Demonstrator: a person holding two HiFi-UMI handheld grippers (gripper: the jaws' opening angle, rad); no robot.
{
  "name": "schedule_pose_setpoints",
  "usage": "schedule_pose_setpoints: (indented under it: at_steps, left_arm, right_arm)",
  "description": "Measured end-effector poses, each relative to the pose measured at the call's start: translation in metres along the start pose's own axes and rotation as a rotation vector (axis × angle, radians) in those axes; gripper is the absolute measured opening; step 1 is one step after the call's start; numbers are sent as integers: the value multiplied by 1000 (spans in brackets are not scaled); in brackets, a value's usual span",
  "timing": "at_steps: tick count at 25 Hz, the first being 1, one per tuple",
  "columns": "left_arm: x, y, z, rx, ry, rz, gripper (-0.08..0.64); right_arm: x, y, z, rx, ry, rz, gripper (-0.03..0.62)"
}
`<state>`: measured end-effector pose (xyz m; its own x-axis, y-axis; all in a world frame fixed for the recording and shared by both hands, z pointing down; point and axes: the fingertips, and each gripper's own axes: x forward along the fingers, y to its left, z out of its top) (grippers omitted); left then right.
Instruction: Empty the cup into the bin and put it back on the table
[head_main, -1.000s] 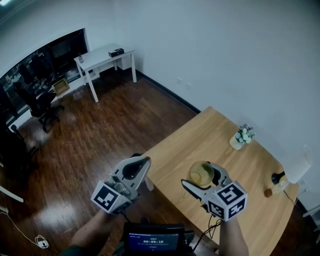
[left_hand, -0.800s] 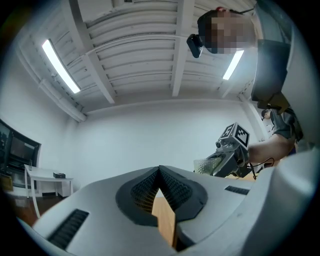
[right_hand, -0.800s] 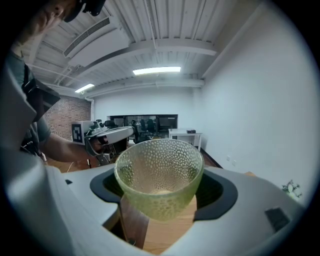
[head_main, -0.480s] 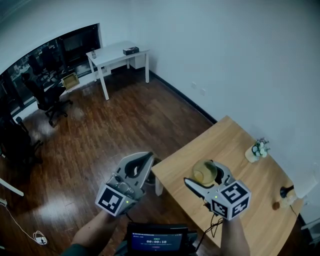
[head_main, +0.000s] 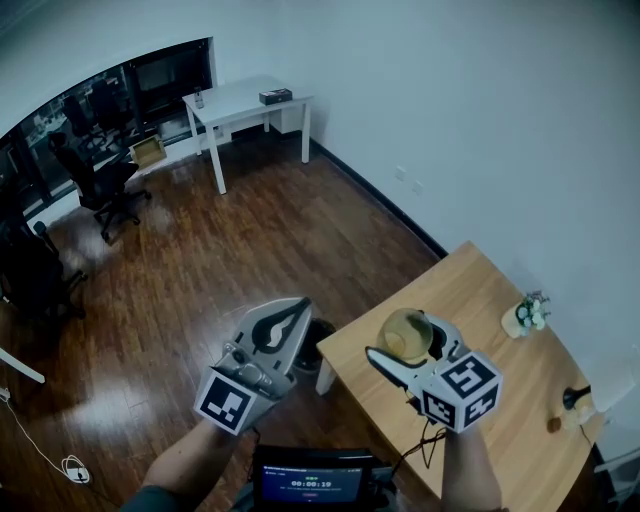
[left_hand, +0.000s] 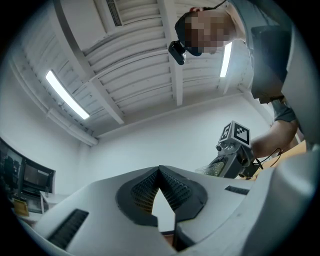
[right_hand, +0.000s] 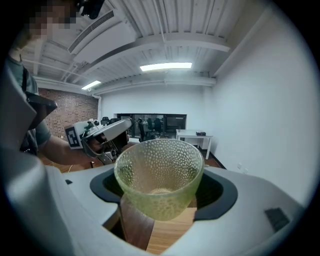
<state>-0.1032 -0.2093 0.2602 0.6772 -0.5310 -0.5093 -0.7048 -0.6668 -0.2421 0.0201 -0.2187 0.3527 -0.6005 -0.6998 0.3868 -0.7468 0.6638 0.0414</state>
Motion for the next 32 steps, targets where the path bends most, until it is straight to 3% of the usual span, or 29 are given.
schedule_pose_setpoints:
  at_steps: [18, 25, 32]
  left_arm:
    - [19, 55, -21, 139, 41, 115, -2]
    - [43, 71, -41, 148, 66, 112, -2]
    - [60, 85, -59, 152, 86, 106, -2]
  right_arm:
    - [80, -22, 44, -55, -34, 184, 399]
    - [108, -32, 55, -109, -34, 224, 399]
    - [131, -51, 55, -85, -28, 249, 399]
